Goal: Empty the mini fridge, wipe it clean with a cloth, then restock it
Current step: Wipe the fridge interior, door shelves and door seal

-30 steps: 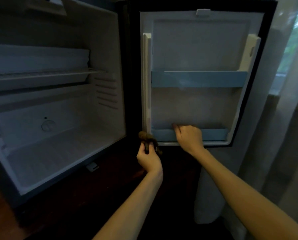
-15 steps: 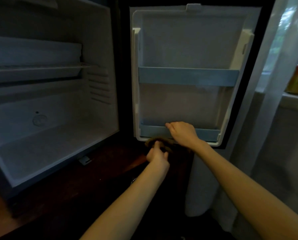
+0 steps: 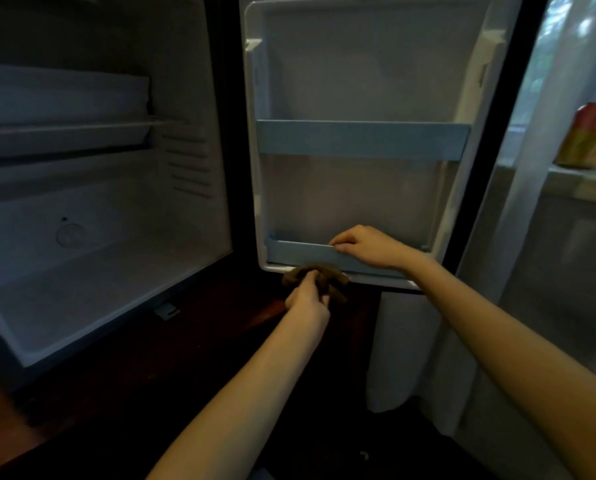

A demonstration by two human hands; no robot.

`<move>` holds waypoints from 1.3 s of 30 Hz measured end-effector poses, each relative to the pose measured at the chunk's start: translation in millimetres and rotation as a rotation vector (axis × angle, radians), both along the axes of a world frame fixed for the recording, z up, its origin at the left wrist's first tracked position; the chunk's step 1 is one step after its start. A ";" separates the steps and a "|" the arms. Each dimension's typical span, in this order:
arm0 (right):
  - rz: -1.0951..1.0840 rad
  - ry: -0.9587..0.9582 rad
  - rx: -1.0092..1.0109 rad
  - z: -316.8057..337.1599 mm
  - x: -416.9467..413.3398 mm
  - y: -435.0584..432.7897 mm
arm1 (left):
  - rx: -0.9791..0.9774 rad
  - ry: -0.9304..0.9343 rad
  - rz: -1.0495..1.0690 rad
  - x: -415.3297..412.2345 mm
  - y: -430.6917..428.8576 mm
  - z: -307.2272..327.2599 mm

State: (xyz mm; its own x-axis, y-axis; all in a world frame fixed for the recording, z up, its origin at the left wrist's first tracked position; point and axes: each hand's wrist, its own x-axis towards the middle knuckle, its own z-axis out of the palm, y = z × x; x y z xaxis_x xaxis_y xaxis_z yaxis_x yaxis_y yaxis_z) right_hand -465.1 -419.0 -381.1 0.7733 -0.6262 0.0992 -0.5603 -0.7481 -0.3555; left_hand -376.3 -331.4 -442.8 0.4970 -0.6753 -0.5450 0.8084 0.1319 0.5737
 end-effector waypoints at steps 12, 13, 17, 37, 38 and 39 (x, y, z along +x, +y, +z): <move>-0.015 -0.166 0.265 5.2 -20.0 -7.2 | -0.007 0.008 -0.170 -76.3 -6.9 3.9; -0.015 -0.175 0.269 4.3 -21.0 -7.7 | 0.004 -0.011 -0.116 -62.6 -3.1 4.6; -0.017 -0.215 0.304 -0.2 -22.3 -6.3 | 0.092 -0.095 0.156 17.4 16.5 10.0; -0.020 -0.131 0.106 0.8 -17.7 25.4 | -0.206 0.025 -0.591 -109.5 -21.8 -30.3; -0.002 -0.098 -0.015 -0.9 -23.7 30.8 | -0.220 -0.037 -0.640 -103.5 -11.9 -33.3; 0.011 -0.127 -0.162 -3.3 -32.3 37.7 | -0.180 -0.146 -0.669 -95.5 -1.0 -37.5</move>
